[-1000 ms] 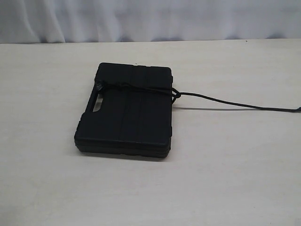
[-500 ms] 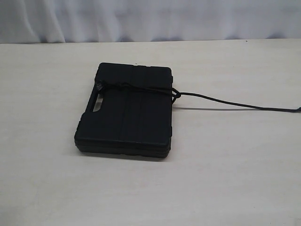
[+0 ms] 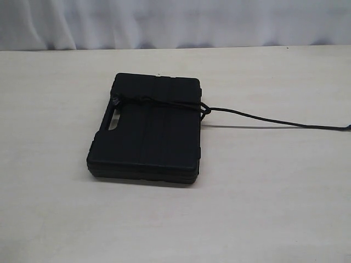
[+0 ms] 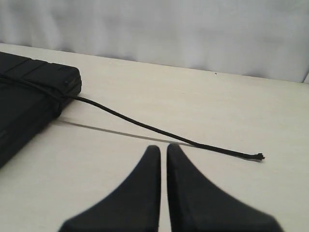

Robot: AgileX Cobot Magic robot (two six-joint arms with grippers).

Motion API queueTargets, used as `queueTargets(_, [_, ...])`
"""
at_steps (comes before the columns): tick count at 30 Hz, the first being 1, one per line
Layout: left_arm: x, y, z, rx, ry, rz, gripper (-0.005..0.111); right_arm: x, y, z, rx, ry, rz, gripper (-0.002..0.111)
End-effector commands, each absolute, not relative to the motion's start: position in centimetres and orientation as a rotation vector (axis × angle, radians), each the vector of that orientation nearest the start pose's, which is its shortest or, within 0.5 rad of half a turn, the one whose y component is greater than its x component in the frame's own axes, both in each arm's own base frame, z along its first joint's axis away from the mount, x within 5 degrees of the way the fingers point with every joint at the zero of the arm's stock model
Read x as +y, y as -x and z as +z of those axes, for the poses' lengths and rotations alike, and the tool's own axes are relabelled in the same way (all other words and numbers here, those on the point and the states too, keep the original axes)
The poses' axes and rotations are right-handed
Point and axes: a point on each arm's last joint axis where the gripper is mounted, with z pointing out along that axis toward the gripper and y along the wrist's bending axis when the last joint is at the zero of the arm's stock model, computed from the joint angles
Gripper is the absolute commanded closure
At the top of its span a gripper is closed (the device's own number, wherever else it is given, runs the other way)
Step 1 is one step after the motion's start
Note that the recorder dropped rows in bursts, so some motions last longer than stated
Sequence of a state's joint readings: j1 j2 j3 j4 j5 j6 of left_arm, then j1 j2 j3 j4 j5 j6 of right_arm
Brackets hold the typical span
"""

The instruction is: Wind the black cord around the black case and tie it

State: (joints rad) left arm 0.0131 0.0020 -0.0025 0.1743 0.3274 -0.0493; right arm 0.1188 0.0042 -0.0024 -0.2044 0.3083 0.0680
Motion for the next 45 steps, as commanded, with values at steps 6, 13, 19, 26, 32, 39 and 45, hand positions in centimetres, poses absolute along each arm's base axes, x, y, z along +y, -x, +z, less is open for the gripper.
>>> queueTargets(6, [0.59, -5.39, 18.46, 1.801, -0.05, 0.145, 0.107, 0.16, -5.4, 18.41, 1.795, 0.199, -0.066, 0.104])
queueTargets(13, [0.59, -5.39, 18.46, 1.801, -0.05, 0.145, 0.107, 0.16, -5.39, 18.35, 1.806, 0.156, -0.031, 0.104])
queueTargets(19, [0.59, -5.39, 18.46, 1.801, -0.05, 0.145, 0.107, 0.14, -5.36, 18.24, 1.819, 0.146, -0.025, 0.104])
queueTargets(26, [0.59, -5.39, 18.46, 1.801, -0.05, 0.145, 0.107, 0.15, -5.36, 18.24, 1.82, 0.139, -0.02, 0.104])
queueTargets(32, [0.59, -5.39, 18.46, 1.801, -0.05, 0.145, 0.107, 0.15, -5.36, 18.24, 1.82, 0.139, -0.02, 0.104])
queueTargets(39, [0.56, -5.39, 18.46, 1.801, -0.056, 0.14, 0.107, 0.15, -5.36, 18.24, 1.82, 0.139, -0.02, 0.104])
queueTargets(45, [0.57, -5.38, 18.43, 1.805, -0.056, 0.141, 0.107, 0.15, -5.36, 18.24, 1.82, 0.139, -0.02, 0.104])
